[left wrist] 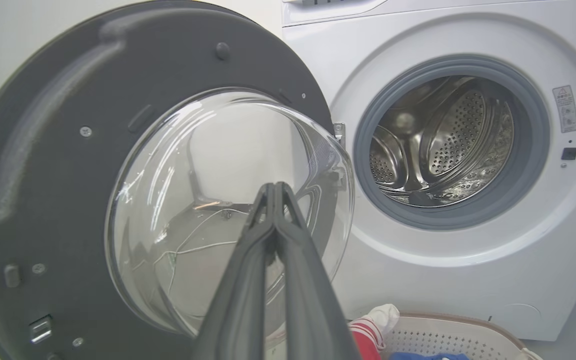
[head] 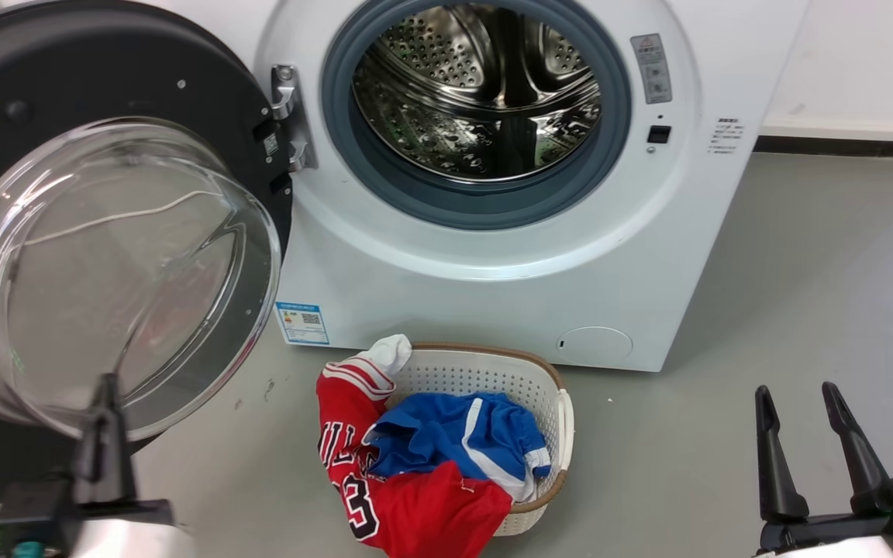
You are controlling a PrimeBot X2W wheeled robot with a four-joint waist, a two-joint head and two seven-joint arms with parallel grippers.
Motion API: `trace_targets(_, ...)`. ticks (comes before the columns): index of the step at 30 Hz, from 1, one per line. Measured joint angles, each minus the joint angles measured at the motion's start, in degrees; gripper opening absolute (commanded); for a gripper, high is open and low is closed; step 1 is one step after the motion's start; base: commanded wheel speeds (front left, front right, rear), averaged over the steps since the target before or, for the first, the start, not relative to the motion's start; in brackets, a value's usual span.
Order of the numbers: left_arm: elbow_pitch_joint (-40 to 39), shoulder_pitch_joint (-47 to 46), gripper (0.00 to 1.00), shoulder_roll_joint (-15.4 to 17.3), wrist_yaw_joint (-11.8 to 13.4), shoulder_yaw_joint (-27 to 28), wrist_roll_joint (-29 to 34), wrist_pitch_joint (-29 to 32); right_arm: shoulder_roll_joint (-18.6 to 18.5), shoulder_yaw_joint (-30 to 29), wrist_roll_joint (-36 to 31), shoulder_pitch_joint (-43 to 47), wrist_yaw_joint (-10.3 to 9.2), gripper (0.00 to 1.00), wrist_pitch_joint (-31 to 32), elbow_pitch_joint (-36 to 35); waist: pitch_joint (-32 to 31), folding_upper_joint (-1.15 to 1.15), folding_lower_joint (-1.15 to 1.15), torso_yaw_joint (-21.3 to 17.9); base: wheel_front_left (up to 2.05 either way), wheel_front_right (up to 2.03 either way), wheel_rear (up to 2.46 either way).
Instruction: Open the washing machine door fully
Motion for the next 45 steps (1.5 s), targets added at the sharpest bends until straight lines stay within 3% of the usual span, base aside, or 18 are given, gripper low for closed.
trace_targets(11, 1.8, 2.9, 0.00, -1.3, 0.6, -7.7, 1.1, 0.0, 0.0, 0.1, 0.9, 1.4, 0.00, 1.00, 0.0, -0.1, -0.9, 0.00, 0.00, -2.9, 0.00, 0.00, 0.00)
trace_targets(12, 2.0, 3.1, 0.04, -1.4, 0.7, -8.2, 1.1, 0.0, 0.0, 0.2, 0.9, 1.7, 0.00, 1.00, 0.0, 0.0, -0.9, 0.00, 0.00, -3.2, 0.00, 0.00, 0.00)
trace_targets(13, 2.4, 3.3, 0.43, -1.5, 0.8, -8.5, 0.8, 0.0, 0.0, 0.3, 1.0, 2.0, 0.00, 1.00, 0.0, 0.2, -0.9, 0.00, 0.00, -3.4, 0.00, 0.00, 0.00)
trace_targets(14, 2.5, 3.4, 1.00, -1.6, 0.9, -8.7, 0.6, 0.0, 0.0, 0.4, 1.0, 2.1, 0.00, 1.00, 0.0, 0.3, -0.9, 0.00, 0.00, -3.7, 0.00, 0.00, 0.00)
trace_targets(39, 5.8, 4.1, 1.00, -1.8, 1.9, -10.8, -0.7, 0.0, 0.0, 1.0, 1.9, 2.8, 0.00, 1.00, 0.0, 2.5, -0.8, 0.00, 0.00, -4.7, 0.00, 0.00, 0.00)
trace_targets(40, 7.4, 4.6, 0.00, -1.9, 1.9, -10.8, -0.7, 0.1, 0.0, 1.2, 1.9, 3.1, 0.00, 0.00, 0.1, 3.9, -0.8, 0.00, 0.00, -4.7, 0.00, 0.00, 0.00)
trace_targets(45, 10.1, 5.2, 0.00, -2.1, 1.9, -10.7, -1.8, 0.9, 0.0, 1.3, 3.0, 3.4, 0.00, 0.00, 0.5, 6.3, -0.8, 0.00, 0.00, -4.7, 0.00, 0.00, 0.00)
